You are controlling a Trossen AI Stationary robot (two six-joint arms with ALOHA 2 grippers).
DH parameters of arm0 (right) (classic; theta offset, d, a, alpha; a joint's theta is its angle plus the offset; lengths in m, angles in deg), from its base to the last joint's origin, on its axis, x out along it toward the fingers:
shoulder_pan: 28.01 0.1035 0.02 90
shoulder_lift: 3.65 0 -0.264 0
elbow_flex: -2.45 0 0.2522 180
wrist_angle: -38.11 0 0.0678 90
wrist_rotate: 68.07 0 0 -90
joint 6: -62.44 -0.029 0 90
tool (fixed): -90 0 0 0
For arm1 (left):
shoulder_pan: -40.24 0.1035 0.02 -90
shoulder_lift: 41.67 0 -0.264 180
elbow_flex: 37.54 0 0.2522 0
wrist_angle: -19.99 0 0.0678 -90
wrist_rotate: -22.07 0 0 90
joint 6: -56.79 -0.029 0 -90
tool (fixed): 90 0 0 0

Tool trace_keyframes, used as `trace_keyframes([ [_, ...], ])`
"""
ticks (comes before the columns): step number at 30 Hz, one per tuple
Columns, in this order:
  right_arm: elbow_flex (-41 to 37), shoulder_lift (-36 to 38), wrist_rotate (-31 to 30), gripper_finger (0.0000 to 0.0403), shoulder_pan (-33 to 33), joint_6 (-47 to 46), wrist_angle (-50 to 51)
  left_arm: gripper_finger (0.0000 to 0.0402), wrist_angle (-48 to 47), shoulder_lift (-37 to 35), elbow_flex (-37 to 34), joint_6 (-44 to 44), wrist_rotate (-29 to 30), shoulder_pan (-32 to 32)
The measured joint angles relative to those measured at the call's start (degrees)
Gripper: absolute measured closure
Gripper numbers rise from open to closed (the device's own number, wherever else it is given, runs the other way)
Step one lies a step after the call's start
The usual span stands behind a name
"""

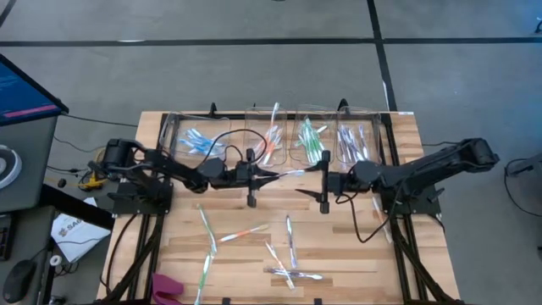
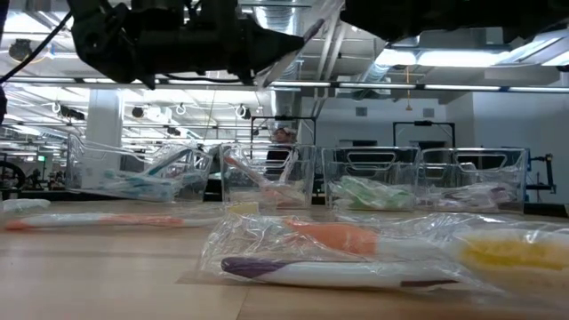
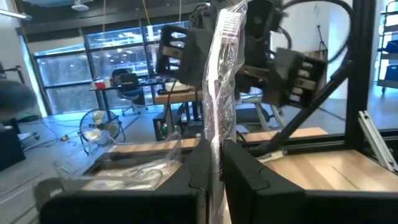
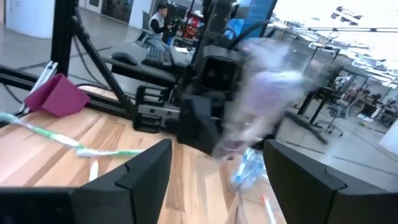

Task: Pick & Place Toothbrushes
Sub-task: Put the violet toothbrush into the right transparent bin

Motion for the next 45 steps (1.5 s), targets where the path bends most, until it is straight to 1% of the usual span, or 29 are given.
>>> trace_keyframes([
  [4,0.6,-2.5,0.0,0.0155,-0.3,0.0,-0.5,0.0388,0.1,2.0,2.1,0.0,-1.3,0.0],
  [8,2.1,-5.0,0.0,0.0155,-0.3,0.8,-0.5,0.0388,-0.1,3.7,3.1,0.0,-1.3,0.0],
  [16,2.9,-4.4,0.0,0.0155,-0.3,1.4,-0.7,0.0387,-0.1,4.0,3.2,0.3,-1.3,-0.2],
  [18,2.9,-4.4,0.0,0.016,-0.3,1.5,-0.5,0.0387,-0.1,4.0,3.2,0.3,-1.3,-0.2],
  [20,2.8,-4.6,0.0,0.0175,-0.3,1.5,-0.6,0.0387,-0.1,4.0,3.2,0.3,-1.3,-0.2],
  [23,2.8,-5.0,0.0,0.0213,-0.3,1.5,-1.1,0.0387,-0.2,4.0,3.1,0.4,-1.5,-0.2],
  [26,2.8,-4.9,0.0,0.0268,-0.2,2.1,-1.6,0.0387,-0.3,4.0,3.1,0.8,-1.7,-0.2],
  [31,2.8,-4.9,0.0,0.0373,-0.3,4.3,-1.6,0.0387,-0.5,4.0,3.1,0.8,-2.2,-0.2],
  [32,2.8,-4.9,0.0,0.0385,-0.3,5.0,-1.6,0.0387,-0.5,4.0,3.1,0.7,-2.2,-0.2],
  [33,2.8,-4.9,0.0,0.0389,-0.3,5.5,-1.6,0.0387,-0.4,4.0,3.1,0.6,-2.3,-0.2],
  [37,2.8,-4.9,0.0,0.038,-0.3,4.0,-1.7,0.0378,-0.4,4.0,3.1,1.0,-2.2,-0.2],
  [41,2.8,-4.9,0.0,0.0394,-0.2,4.3,-1.1,0.0358,-0.5,4.0,2.9,1.3,-2.0,-0.2],
  [45,2.8,-4.9,0.0,0.0389,-0.2,4.3,-1.2,0.0336,-0.4,4.0,2.9,1.4,-1.7,-0.2],
])
